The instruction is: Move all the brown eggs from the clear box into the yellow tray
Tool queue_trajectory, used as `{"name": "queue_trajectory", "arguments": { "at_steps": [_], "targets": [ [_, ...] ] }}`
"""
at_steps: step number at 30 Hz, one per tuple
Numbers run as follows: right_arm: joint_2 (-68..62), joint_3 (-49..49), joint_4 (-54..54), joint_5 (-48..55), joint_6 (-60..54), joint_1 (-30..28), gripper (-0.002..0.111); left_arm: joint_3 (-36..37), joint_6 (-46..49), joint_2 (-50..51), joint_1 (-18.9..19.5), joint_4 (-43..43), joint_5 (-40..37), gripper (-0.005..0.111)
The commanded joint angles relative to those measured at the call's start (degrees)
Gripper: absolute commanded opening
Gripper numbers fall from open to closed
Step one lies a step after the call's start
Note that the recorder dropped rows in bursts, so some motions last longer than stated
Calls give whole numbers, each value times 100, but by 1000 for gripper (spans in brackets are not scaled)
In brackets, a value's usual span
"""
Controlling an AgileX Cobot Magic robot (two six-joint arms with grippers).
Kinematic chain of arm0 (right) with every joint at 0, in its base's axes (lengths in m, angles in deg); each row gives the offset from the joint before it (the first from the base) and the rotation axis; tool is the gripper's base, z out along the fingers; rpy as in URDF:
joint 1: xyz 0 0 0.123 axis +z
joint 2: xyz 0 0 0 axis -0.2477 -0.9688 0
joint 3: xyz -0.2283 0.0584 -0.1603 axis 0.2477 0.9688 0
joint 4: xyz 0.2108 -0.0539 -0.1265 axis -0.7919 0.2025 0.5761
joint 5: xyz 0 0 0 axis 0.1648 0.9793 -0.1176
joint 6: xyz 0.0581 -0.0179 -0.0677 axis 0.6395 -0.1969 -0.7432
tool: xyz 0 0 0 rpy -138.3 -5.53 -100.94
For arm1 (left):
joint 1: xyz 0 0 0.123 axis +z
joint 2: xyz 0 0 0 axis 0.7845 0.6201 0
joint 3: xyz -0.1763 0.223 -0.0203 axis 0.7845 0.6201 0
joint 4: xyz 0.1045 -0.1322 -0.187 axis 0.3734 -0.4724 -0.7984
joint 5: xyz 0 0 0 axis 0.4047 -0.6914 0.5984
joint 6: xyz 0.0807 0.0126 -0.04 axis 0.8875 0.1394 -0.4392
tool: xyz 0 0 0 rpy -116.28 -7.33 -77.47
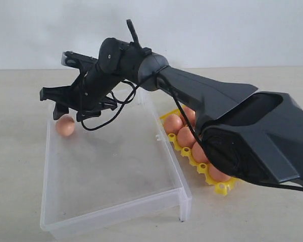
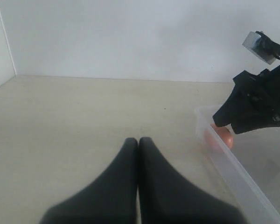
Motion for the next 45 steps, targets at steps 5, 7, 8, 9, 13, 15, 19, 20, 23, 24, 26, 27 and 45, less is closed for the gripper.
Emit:
{"name": "queue_trajectory", "arguments": {
  "at_steps": [5, 7, 8, 9, 13, 15, 19, 20, 23, 24, 26, 27, 45],
  "targets": [
    [-316, -43, -58, -269, -46, -22, 55, -24, 3, -17, -18, -31, 8, -4],
    [-389, -43, -105, -287, -77, -22, 55, -24, 3, -17, -18, -31, 8, -4],
    [-408, -43, -193, -336, -233, -22, 52, -24, 3, -17, -18, -31, 8, -4],
    [-418, -43, -251, -362, -359, -22, 46, -24, 3, -17, -18, -31, 8, -4],
    [-405, -43, -261, -312, -409, -22, 0, -24, 3, -17, -18, -31, 8, -4],
    [-353, -43, -261, -110, -409, -22, 0, -24, 3, -17, -18, -31, 8, -4],
    [-111, -43, -142, 312, -326, -22, 0, -24, 3, -17, -18, -31, 8, -4],
    [-30, -43, -76, 348, -289, -12, 0, -24, 3, -17, -18, -31, 8, -4],
    [333, -43, 343, 373, -174, -1, 0, -24, 3, -17, -18, -31, 8, -4],
    [473, -43, 637, 400, -143, 42, 0, -24, 3, -17, -18, -31, 8, -4],
    [755, -15, 1440, 531, 36, 138, 0, -24, 3, -17, -18, -31, 8, -4],
    [923, 41, 1927, 603, 104, 225, 0, -24, 3, -17, -18, -31, 8, -4],
    [7105, 9628, 2256, -6621, -195, 117, 0, -24, 3, -17, -18, -31, 8, -4]
  ]
}}
